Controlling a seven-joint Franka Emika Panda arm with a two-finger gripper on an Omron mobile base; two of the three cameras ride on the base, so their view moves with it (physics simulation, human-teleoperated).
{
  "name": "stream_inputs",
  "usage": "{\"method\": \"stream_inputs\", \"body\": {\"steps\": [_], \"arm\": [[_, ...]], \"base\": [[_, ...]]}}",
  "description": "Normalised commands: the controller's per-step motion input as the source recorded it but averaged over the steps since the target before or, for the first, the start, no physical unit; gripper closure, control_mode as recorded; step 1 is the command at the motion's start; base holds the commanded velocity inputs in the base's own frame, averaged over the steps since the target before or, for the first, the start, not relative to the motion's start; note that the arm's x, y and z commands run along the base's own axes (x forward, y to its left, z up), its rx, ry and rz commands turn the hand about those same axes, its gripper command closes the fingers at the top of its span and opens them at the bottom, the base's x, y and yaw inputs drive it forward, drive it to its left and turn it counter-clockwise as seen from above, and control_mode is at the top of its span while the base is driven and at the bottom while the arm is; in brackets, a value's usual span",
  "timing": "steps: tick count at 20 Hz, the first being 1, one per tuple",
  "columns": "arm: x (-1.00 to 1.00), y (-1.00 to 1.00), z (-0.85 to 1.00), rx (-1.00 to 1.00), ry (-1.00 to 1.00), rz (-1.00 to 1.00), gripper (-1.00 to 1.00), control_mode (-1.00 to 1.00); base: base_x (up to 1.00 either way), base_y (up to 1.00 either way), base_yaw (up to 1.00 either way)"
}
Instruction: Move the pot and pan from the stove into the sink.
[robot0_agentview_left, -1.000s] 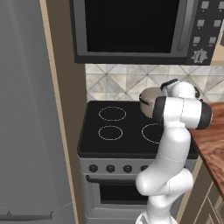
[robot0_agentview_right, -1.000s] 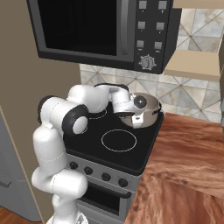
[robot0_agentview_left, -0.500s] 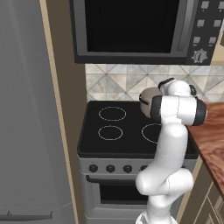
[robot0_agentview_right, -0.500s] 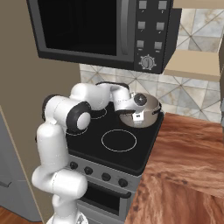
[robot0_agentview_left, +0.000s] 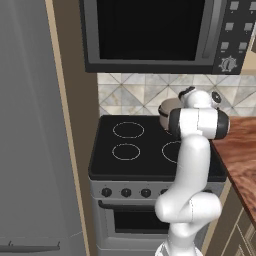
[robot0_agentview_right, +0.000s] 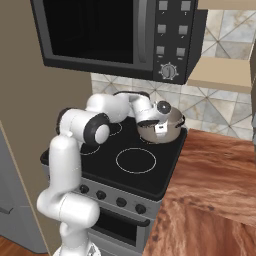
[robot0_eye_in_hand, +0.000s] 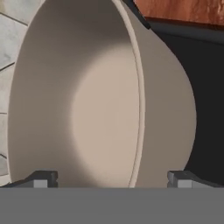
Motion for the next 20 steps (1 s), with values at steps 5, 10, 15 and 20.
{"method": "stream_inputs", "body": {"steps": [5, 10, 15, 20], "arm": [[0.02, 0.0, -0.14, -0.04, 0.06, 0.0, -1.0, -1.0], [-0.1, -0.02, -0.51, -0.13, 0.14, 0.0, -1.0, -1.0], [-0.01, 0.0, -0.09, -0.02, 0.02, 0.0, 1.0, -1.0], [-0.01, 0.0, 0.01, 0.0, 0.0, 0.0, 1.0, -1.0]], "base": [[0.0, 0.0, 0.0], [0.0, 0.0, 0.0], [0.0, 0.0, 0.0], [0.0, 0.0, 0.0]]}}
